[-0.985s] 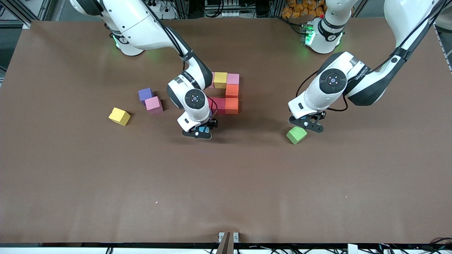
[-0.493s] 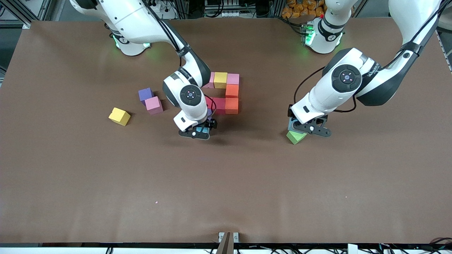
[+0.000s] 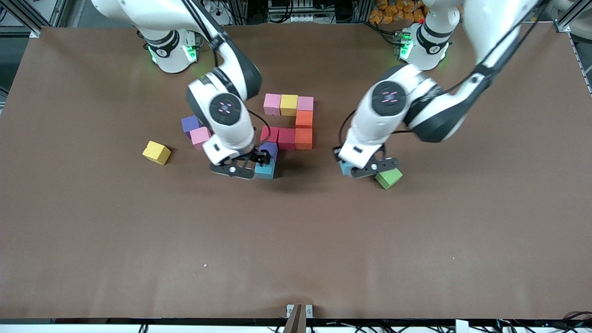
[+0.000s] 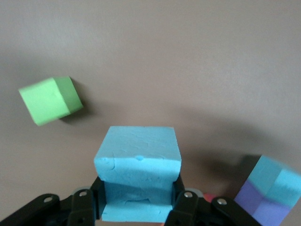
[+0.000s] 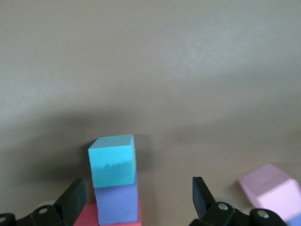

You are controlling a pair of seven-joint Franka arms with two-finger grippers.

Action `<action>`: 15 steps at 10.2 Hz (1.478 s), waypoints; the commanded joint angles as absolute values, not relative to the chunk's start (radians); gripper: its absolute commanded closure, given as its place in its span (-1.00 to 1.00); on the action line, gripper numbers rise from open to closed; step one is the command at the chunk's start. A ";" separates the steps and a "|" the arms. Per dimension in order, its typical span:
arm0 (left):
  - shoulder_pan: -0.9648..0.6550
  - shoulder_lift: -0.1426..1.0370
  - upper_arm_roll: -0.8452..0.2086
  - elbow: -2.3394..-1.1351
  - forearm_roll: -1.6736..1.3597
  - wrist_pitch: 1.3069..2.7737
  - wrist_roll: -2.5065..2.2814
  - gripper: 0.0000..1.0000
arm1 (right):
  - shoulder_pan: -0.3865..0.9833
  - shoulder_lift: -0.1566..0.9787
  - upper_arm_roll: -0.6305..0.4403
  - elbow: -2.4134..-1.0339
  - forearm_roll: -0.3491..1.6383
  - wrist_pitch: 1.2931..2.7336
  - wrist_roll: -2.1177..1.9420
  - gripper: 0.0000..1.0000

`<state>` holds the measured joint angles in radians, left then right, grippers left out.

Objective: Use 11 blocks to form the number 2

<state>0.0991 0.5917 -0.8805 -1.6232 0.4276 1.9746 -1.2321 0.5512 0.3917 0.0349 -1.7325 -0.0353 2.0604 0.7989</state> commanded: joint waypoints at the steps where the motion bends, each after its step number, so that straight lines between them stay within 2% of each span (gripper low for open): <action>1: -0.111 0.682 -0.720 -1.465 0.411 1.959 -1.449 0.37 | 0.470 0.290 0.043 -1.779 -0.025 1.970 0.627 -1.00; 3: -0.187 0.730 -0.677 -1.436 0.405 2.027 -1.675 0.37 | 0.390 0.238 0.043 -1.888 -0.025 1.989 0.421 -1.00; 6: -0.230 0.776 -0.660 -1.436 0.402 2.161 -2.056 0.38 | 0.269 0.158 0.043 -2.067 -0.029 2.123 0.206 -1.00; 8: -0.273 0.794 -0.618 -1.439 0.397 2.209 -2.225 0.39 | 0.203 0.152 0.043 -2.100 -0.034 2.146 0.079 -1.00; 12: -0.276 0.844 -0.589 -1.434 0.307 2.279 -2.342 0.41 | 0.058 0.170 0.045 -2.255 -0.038 2.328 -0.120 -1.00; 15: -0.291 0.868 -0.572 -1.437 0.307 2.373 -2.430 0.41 | -0.038 0.175 0.046 -2.261 -0.061 2.296 -0.450 -1.00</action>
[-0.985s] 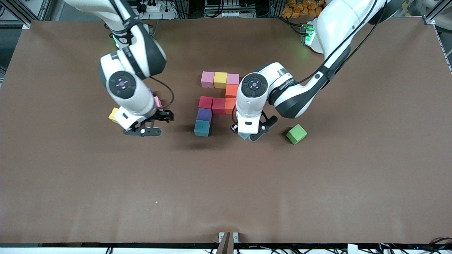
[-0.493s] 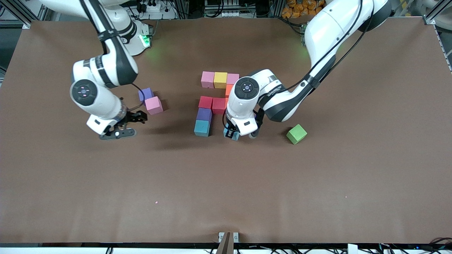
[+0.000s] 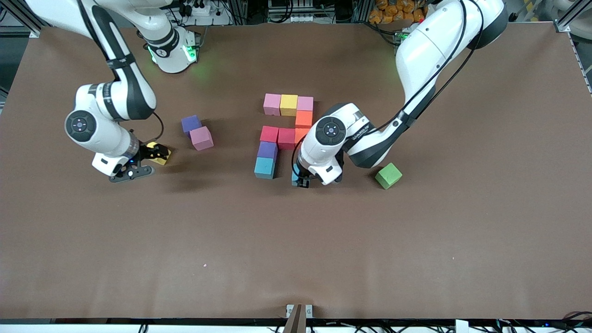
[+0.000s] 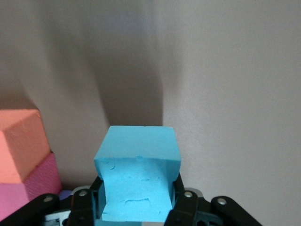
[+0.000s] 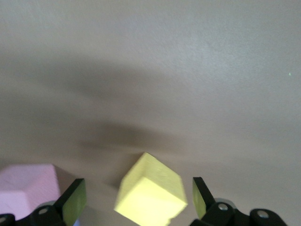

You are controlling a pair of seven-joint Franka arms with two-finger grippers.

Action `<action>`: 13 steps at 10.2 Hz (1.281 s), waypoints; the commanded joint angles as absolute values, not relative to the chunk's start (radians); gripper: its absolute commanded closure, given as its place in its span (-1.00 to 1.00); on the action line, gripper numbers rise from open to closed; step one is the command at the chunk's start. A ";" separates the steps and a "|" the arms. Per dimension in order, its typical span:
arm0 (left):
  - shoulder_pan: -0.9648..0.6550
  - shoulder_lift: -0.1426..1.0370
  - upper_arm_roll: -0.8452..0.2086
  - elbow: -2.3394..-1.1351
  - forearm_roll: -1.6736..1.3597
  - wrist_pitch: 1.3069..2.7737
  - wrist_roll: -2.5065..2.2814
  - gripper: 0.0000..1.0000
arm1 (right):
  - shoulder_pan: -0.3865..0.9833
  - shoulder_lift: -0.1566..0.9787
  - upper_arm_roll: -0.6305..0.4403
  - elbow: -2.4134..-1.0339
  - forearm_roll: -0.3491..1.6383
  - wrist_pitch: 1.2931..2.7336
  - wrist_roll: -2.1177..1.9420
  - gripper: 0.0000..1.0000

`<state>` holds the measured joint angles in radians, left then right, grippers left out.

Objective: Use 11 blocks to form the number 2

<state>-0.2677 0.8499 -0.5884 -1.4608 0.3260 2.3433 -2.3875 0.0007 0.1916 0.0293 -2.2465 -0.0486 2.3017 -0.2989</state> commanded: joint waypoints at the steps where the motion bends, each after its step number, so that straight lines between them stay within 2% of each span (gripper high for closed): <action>1: -0.304 0.870 -0.572 -1.439 0.308 2.379 -2.442 0.41 | -0.040 0.172 0.046 -2.284 -0.064 2.299 -0.569 -1.00; 4: -0.331 0.876 -0.554 -1.440 0.305 2.401 -2.477 0.41 | -0.048 0.161 0.048 -2.414 -0.066 2.469 -0.747 -1.00; 8: -0.351 0.910 -0.554 -1.437 0.308 2.408 -2.479 0.41 | -0.060 0.146 0.049 -2.457 -0.063 2.474 -1.041 -1.00; 10: -0.376 0.911 -0.542 -1.437 0.307 2.413 -2.480 0.40 | -0.070 0.155 0.049 -2.511 -0.063 2.589 -1.150 -1.00; 13: -0.417 0.911 -0.502 -1.433 0.305 2.431 -2.490 0.40 | -0.080 0.163 0.049 -2.537 -0.063 2.629 -1.164 -1.00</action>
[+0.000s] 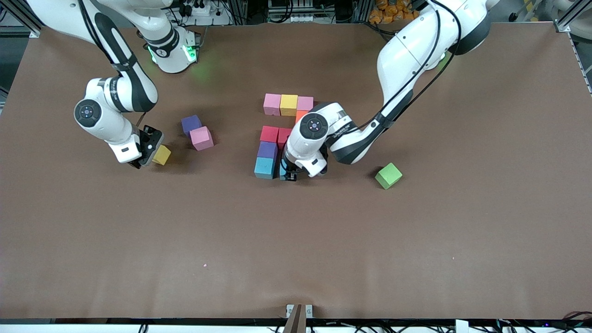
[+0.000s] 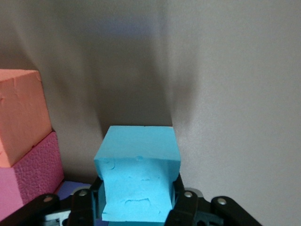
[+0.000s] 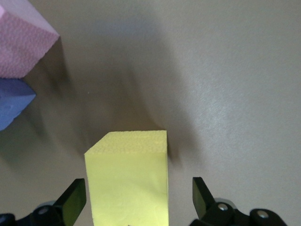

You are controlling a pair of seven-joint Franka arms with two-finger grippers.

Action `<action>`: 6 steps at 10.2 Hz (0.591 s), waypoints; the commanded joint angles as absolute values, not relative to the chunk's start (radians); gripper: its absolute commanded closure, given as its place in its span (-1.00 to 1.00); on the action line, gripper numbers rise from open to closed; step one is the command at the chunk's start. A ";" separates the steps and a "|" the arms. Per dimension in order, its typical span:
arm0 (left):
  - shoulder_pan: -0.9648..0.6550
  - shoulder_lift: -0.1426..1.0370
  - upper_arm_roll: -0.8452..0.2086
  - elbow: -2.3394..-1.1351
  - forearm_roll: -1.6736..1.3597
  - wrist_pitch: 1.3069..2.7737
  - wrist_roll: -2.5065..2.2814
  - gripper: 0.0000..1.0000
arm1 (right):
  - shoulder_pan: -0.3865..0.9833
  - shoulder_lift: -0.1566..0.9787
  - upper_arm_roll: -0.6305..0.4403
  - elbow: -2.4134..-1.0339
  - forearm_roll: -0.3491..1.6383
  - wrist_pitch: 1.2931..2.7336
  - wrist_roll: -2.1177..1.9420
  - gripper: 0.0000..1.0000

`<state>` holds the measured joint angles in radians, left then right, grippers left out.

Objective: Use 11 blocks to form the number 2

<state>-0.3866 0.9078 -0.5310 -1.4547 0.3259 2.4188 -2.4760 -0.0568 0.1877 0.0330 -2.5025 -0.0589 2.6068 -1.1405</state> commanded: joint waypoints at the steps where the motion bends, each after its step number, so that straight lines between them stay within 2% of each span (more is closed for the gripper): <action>1: -0.419 0.911 -0.502 -1.428 0.305 2.436 -2.490 0.40 | -0.080 0.173 0.049 -2.545 -0.063 2.657 -1.164 -1.00; 3: -0.428 0.911 -0.502 -1.425 0.305 2.437 -2.490 0.40 | -0.077 0.176 0.051 -2.545 -0.060 2.669 -1.164 -0.99; 6: -0.437 0.927 -0.500 -1.405 0.305 2.459 -2.490 0.40 | -0.069 0.199 0.051 -2.545 -0.060 2.723 -1.173 -0.70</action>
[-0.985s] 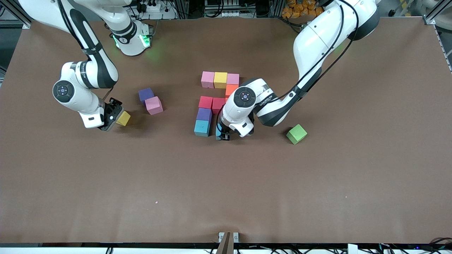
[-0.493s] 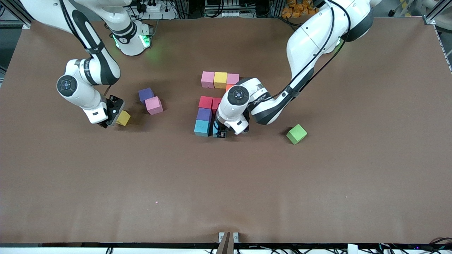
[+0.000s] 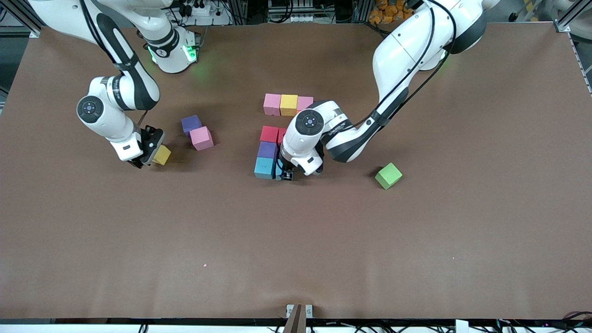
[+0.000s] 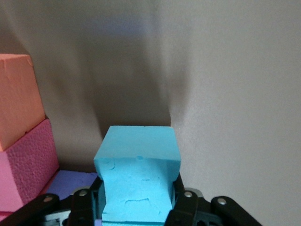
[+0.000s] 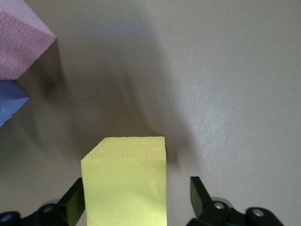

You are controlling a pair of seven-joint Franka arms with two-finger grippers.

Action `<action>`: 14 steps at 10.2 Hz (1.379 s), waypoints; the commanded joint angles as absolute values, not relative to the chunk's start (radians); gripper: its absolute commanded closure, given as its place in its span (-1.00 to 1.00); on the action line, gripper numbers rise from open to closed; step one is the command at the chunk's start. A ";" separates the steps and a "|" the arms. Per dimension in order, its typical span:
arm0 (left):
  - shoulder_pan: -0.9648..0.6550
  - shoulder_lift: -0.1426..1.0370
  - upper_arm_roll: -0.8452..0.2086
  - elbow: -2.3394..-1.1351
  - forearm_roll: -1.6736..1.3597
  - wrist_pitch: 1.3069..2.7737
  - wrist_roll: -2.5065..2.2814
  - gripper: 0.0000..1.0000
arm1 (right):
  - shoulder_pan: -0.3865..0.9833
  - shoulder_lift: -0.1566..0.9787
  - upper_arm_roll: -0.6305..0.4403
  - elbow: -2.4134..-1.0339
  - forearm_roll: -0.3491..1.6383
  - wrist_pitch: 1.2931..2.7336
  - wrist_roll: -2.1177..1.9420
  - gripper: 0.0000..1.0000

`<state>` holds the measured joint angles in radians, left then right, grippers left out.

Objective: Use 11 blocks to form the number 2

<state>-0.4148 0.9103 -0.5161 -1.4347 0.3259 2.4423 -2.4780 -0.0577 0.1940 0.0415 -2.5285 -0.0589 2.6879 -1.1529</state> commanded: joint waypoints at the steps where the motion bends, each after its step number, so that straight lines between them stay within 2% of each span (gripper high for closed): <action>1: -0.437 0.927 -0.500 -1.404 0.307 2.464 -2.490 0.40 | -0.069 0.204 0.051 -2.545 -0.060 2.726 -1.173 -0.52; 2: -0.439 0.927 -0.500 -1.404 0.307 2.464 -2.488 0.40 | -0.068 0.203 0.051 -2.543 -0.060 2.726 -1.173 -0.13; 3: -0.445 0.928 -0.500 -1.405 0.307 2.464 -2.487 0.40 | -0.069 0.201 0.051 -2.542 -0.058 2.726 -1.173 0.06; 4: -0.448 0.931 -0.488 -1.404 0.307 2.465 -2.487 0.40 | -0.068 0.198 0.051 -2.540 -0.060 2.724 -1.173 0.15; 6: -0.465 0.933 -0.466 -1.401 0.307 2.474 -2.485 0.37 | -0.068 0.178 0.064 -2.505 -0.060 2.715 -1.222 0.23; 7: -0.474 0.936 -0.460 -1.401 0.307 2.480 -2.484 0.26 | -0.069 0.166 0.066 -2.496 -0.060 2.706 -1.229 0.23; 11: -0.477 0.934 -0.456 -1.399 0.307 2.482 -2.484 0.25 | -0.066 0.161 0.089 -2.418 -0.058 2.680 -1.233 0.23; 13: -0.476 0.934 -0.456 -1.401 0.307 2.482 -2.482 0.11 | -0.064 0.166 0.089 -2.407 -0.060 2.665 -1.256 0.23; 14: -0.477 0.934 -0.456 -1.401 0.310 2.482 -2.474 -0.63 | -0.064 0.170 0.089 -2.392 -0.060 2.663 -1.253 0.23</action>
<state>-0.4566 0.9219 -0.4752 -1.4197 0.3258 2.4694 -2.4780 -0.0573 0.1802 0.0829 -2.4039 -0.0594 2.6827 -1.2335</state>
